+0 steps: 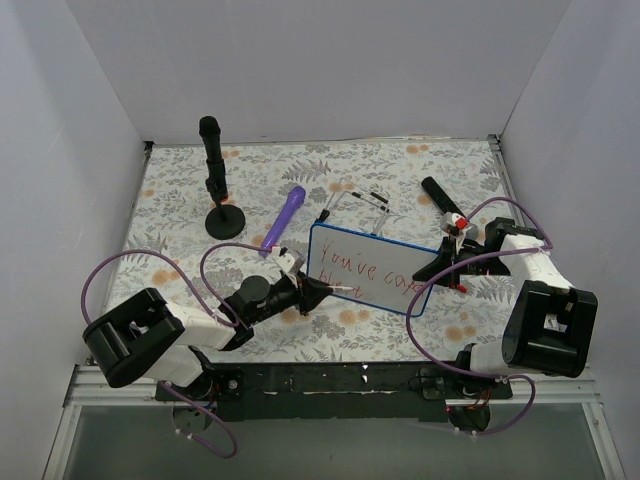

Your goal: Write a sentence on the whiteboard

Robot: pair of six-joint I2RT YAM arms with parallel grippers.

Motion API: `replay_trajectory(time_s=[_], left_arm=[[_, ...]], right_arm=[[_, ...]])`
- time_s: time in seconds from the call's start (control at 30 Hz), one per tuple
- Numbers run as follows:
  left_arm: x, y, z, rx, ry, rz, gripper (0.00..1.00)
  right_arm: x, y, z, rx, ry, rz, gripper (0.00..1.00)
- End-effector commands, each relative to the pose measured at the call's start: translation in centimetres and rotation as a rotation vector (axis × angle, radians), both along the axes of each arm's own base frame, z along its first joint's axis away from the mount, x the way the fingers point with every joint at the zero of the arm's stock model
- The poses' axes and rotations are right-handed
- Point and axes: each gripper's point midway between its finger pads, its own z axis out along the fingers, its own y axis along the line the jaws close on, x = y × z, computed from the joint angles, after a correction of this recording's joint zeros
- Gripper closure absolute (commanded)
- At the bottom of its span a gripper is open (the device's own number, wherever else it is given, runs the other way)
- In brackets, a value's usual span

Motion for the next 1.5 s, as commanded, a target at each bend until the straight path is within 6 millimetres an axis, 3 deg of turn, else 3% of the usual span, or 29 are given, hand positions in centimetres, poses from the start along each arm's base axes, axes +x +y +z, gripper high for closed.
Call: replay_trajectory(time_s=[0.0,0.83,1.47], left_arm=[[1.0,-0.2,1.2,-0.018,-0.039,0.026,1.0],[2.4,0.8,0.8,-0.001,-0.04,0.11,1.0],[2.1,1.6,-0.3,0.028,-0.022,0.123,1.0]], right_arm=[[-0.3,-0.6,-1.0,-0.084,-0.013,0.02,0.99],[-0.3,-0.7,-1.1,-0.085,-0.007,0.018,0.99],[-0.3,-0.6,-1.1,-0.086,-0.007,0.02,0.99]])
